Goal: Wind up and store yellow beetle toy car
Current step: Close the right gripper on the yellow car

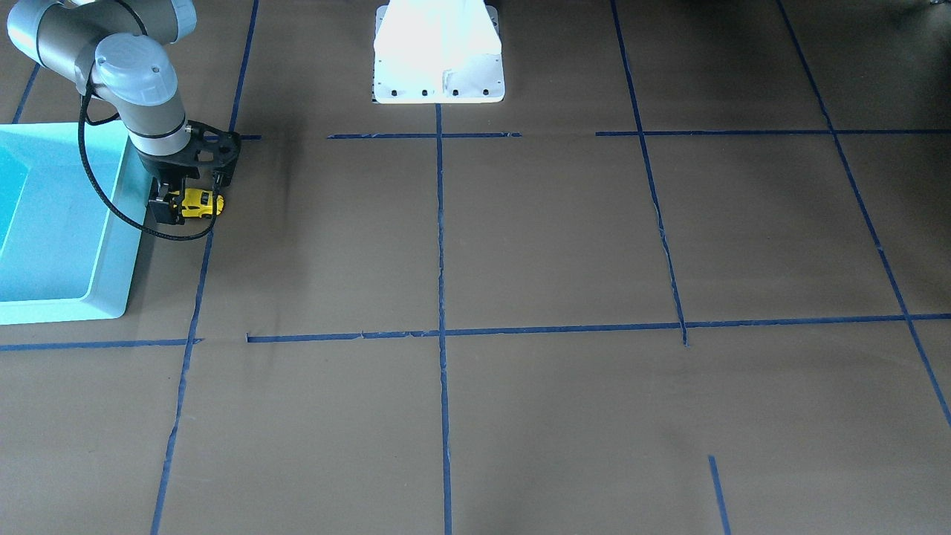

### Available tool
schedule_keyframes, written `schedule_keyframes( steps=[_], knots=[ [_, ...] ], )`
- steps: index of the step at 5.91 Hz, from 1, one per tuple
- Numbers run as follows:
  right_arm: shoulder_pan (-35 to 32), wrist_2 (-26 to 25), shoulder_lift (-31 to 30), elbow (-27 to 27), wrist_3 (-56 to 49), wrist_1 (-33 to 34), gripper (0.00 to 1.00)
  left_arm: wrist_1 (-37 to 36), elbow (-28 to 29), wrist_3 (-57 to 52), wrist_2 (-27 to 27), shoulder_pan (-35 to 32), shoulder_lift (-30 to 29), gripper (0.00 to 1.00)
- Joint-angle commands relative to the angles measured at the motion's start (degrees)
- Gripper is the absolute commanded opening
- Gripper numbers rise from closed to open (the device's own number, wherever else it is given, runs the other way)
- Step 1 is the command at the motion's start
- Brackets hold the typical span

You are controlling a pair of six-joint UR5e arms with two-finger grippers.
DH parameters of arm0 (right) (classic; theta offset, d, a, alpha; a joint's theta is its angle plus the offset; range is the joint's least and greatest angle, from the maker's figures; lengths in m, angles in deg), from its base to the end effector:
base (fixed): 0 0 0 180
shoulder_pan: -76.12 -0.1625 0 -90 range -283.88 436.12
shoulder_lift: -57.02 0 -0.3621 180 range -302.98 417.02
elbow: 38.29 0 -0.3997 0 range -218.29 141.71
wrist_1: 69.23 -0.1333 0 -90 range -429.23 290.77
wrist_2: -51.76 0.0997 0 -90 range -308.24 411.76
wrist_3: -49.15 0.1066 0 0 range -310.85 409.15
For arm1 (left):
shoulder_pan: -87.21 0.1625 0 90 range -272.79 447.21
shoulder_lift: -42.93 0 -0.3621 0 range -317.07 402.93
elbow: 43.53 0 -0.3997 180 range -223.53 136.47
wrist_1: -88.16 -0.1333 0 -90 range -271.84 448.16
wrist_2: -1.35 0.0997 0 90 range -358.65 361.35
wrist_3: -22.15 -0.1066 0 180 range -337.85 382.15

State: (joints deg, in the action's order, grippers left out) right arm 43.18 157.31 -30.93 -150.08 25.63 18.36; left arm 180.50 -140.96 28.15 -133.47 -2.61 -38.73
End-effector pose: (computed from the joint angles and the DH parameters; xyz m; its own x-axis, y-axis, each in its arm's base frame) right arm -0.3739 -0.3670 0.4108 0.0887 -0.9951 0.0440 0.8595 0.0988 0.5015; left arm -0.0567 -0.4489 0.6002 0.7057 -0.0848 -0.7034 0.0710 0.9963 -0.0488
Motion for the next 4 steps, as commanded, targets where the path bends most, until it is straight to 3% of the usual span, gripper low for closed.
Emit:
schedule_keyframes(
  steps=[1,2,3,4],
  knots=[
    [0.9,-0.3,0.0,0.9,0.1,-1.5,1.00,0.3,0.1,-1.4,0.0,0.0,-0.1,1.00],
    [1.3,-0.3,0.0,1.0,0.0,-1.5,0.96,-0.3,0.1,-2.6,0.0,0.0,-0.1,1.00],
    [1.2,-0.3,0.0,0.9,0.0,-1.5,0.39,-0.3,0.1,-2.6,0.0,0.0,-0.2,1.00],
    [1.1,-0.3,-0.1,0.8,0.0,-1.4,0.04,-0.4,0.0,-2.6,0.0,0.0,-0.3,1.00]
  ],
)
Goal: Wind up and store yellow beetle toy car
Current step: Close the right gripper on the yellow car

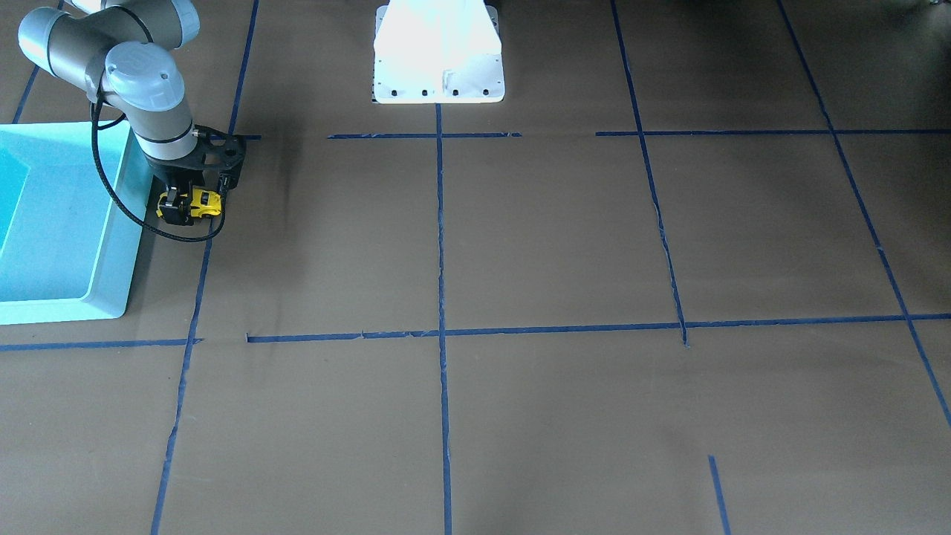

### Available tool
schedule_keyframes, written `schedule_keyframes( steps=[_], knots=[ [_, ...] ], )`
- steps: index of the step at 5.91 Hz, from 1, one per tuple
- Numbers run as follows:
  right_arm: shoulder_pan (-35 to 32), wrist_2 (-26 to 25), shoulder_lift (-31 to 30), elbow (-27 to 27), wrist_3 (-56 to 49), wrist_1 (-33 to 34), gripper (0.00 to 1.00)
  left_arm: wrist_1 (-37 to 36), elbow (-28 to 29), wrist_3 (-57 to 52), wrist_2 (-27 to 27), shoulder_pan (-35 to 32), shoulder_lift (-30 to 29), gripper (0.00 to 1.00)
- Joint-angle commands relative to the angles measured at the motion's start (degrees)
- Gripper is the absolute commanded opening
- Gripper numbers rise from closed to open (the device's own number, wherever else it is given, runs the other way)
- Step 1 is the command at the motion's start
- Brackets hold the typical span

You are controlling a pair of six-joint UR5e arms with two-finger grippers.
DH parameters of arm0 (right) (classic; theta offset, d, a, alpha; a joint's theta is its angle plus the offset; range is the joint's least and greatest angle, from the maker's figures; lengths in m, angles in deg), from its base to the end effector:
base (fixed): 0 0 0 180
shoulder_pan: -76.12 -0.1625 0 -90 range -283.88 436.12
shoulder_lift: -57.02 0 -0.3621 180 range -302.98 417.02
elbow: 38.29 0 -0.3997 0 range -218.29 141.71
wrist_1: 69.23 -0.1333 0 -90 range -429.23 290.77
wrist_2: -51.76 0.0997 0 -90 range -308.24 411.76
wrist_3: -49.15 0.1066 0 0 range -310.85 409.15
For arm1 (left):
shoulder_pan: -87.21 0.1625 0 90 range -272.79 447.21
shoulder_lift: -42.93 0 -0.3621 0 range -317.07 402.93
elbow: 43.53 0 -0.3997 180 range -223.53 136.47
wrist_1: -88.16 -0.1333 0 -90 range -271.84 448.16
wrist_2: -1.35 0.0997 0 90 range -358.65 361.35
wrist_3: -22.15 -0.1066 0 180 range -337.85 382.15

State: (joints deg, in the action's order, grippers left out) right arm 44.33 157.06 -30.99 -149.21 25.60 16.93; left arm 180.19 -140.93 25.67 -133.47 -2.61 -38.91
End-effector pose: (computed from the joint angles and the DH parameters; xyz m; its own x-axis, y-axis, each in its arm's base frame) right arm -0.3832 -0.3613 0.4157 0.0700 -0.9969 0.0362 0.8585 0.0787 0.5068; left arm -0.0567 -0.4498 0.5996 0.7081 -0.0436 -0.7047 0.0404 0.9990 -0.0211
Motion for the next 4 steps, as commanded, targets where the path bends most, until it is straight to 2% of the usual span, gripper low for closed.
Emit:
schedule_keyframes(
  steps=[1,2,3,4],
  knots=[
    [-0.2,0.1,-0.1,-0.3,0.0,0.2,0.00,0.0,0.0,-0.1,0.1,0.0,-0.2,1.00],
    [-1.0,0.6,-0.4,-3.5,0.4,1.4,0.00,0.0,-0.1,-0.1,0.0,0.1,-0.3,1.00],
    [-3.6,0.8,-1.7,-14.7,0.4,11.3,0.00,0.0,-0.3,-0.1,0.0,0.1,-0.8,1.00],
    [-7.0,1.3,-1.7,-20.9,-0.1,18.1,0.00,0.0,-0.1,-0.1,0.0,0.1,-0.7,1.00]
  ],
)
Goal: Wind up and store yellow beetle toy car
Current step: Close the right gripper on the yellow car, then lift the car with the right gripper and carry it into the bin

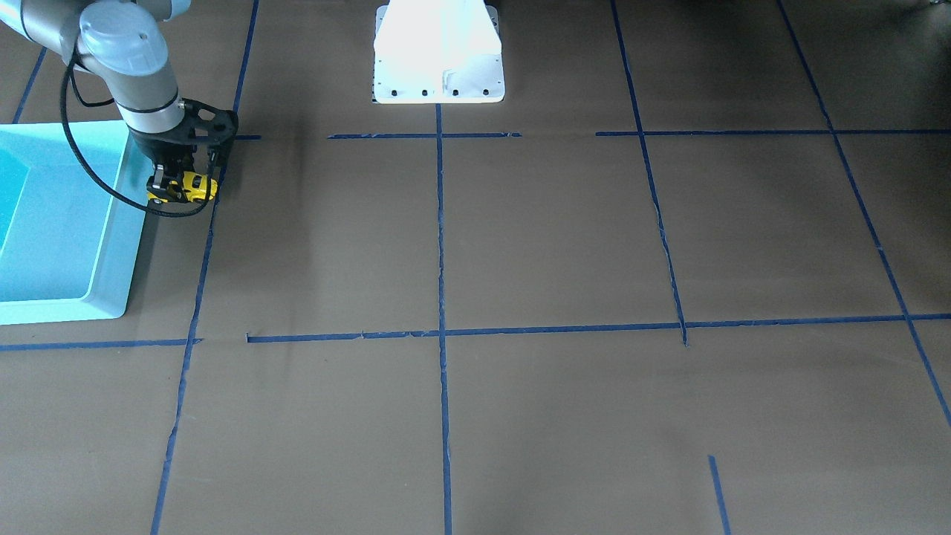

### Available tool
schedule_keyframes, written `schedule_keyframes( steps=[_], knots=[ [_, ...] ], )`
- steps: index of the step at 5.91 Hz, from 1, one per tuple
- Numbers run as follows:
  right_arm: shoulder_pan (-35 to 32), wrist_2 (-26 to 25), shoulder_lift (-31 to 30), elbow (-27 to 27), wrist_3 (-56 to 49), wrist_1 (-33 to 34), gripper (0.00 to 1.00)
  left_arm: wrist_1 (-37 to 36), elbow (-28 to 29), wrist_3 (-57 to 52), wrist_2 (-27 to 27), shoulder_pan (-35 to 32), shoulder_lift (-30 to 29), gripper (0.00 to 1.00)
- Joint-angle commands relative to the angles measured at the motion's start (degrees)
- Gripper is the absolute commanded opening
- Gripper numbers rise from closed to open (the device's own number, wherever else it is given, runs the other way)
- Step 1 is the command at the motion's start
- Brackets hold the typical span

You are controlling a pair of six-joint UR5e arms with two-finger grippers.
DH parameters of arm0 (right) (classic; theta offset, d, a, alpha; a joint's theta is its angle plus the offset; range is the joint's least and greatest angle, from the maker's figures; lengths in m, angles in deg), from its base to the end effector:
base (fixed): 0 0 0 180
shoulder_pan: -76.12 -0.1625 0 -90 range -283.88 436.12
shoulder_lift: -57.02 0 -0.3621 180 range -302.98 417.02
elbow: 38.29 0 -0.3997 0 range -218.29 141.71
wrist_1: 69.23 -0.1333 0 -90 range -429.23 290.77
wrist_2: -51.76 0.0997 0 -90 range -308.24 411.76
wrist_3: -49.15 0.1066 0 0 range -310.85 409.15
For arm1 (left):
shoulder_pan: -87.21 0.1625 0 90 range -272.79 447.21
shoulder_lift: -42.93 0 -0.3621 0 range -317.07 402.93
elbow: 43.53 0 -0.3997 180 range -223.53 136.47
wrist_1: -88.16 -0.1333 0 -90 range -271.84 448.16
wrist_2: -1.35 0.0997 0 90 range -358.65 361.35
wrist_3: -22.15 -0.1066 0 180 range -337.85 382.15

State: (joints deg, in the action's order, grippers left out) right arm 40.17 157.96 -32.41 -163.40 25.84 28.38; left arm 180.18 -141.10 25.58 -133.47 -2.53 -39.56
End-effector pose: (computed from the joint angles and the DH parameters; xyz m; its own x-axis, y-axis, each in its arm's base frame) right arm -0.3152 -0.3565 0.3349 0.1375 -0.9897 0.0399 0.8370 0.1376 0.5296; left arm -0.0561 -0.4550 0.5930 0.7082 -0.0310 -0.7053 0.0379 0.9993 -0.0059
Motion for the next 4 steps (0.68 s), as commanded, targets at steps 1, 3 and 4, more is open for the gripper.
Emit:
schedule_keyframes(
  steps=[1,3,4],
  knots=[
    [-5.5,0.4,-1.3,-7.2,-5.2,7.6,0.00,0.0,0.5,0.0,0.0,0.0,0.0,1.00],
    [-8.6,-0.2,-6.3,-5.1,-18.9,6.5,0.00,0.0,0.7,0.0,0.0,0.0,0.0,1.00],
    [-8.7,-0.8,-8.7,-3.2,-21.0,5.2,0.00,0.0,0.8,0.0,0.0,0.0,-0.1,1.00]
  ],
)
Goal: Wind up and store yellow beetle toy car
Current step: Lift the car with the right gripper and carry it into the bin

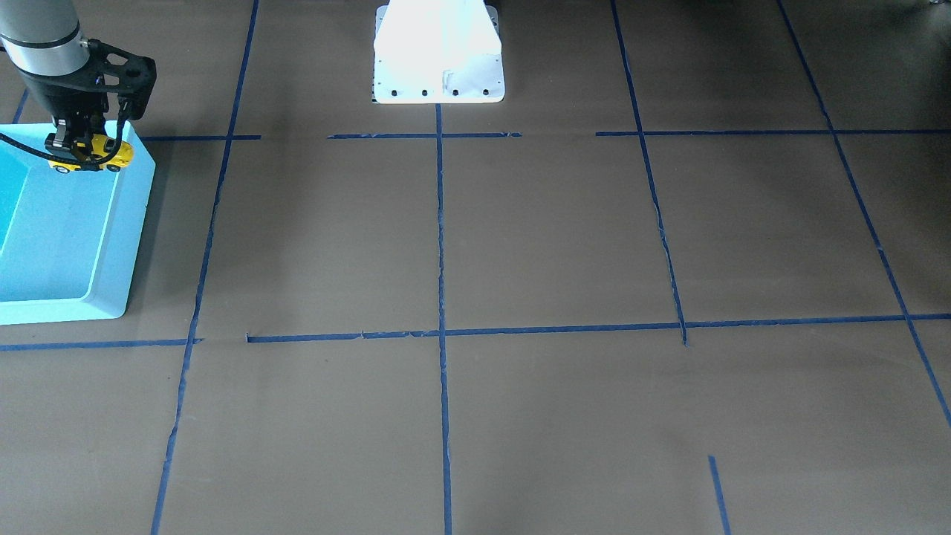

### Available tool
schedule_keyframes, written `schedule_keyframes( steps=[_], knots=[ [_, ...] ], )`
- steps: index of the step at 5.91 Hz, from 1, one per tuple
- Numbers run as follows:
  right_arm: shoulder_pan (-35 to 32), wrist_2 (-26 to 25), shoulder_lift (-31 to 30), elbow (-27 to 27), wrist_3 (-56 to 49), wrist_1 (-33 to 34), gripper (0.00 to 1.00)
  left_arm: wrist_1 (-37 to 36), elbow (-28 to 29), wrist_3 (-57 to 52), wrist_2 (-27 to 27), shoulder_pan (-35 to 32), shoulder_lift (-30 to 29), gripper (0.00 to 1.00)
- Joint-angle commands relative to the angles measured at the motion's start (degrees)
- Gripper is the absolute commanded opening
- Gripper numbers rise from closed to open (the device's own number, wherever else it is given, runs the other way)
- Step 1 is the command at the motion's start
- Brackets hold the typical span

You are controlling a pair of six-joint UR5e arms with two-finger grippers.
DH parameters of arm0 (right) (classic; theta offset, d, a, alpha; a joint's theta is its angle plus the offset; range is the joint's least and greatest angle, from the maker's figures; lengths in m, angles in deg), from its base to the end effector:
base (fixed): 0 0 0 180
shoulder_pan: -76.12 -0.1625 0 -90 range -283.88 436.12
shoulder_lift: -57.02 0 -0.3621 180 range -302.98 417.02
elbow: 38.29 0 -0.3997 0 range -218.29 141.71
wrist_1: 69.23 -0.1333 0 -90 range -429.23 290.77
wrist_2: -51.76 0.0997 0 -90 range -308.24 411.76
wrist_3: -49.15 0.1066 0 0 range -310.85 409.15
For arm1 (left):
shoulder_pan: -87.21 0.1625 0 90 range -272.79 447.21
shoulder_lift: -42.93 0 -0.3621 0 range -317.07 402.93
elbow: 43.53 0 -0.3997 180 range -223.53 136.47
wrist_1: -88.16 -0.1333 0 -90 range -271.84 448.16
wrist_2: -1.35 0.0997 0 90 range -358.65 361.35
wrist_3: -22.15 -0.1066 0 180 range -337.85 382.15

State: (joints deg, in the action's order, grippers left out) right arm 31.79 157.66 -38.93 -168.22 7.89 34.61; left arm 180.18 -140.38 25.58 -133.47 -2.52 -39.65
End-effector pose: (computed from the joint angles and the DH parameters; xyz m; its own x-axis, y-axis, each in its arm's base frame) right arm -0.2297 -0.3699 0.3612 0.0116 -0.9994 -0.0337 0.9036 -0.0040 0.4285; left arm -0.0560 -0.4548 0.5986 0.7082 -0.0387 -0.7049 0.0377 0.9991 -0.0169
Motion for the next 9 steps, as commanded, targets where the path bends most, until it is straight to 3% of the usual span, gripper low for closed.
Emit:
schedule_keyframes(
  steps=[1,2,6,8,9],
  knots=[
    [-1.0,-0.3,-2.3,10.3,-2.8,-11.8,0.00,0.0,0.1,0.0,0.0,0.0,0.0,1.00],
    [-1.7,0.2,-5.3,13.2,-2.4,-19.3,0.00,0.0,0.1,0.0,0.0,0.0,0.0,1.00],
    [-2.3,0.1,-6.7,17.4,-2.9,-21.0,0.00,0.0,0.1,0.0,0.0,0.0,0.0,1.00],
    [-2.2,0.2,-6.5,23.1,-2.3,-29.2,0.01,0.0,0.1,0.0,0.0,0.0,0.0,1.00],
    [-2.2,0.3,-6.5,23.3,-2.3,-29.2,0.01,0.0,0.1,0.0,0.0,0.0,0.0,1.00]
  ],
)
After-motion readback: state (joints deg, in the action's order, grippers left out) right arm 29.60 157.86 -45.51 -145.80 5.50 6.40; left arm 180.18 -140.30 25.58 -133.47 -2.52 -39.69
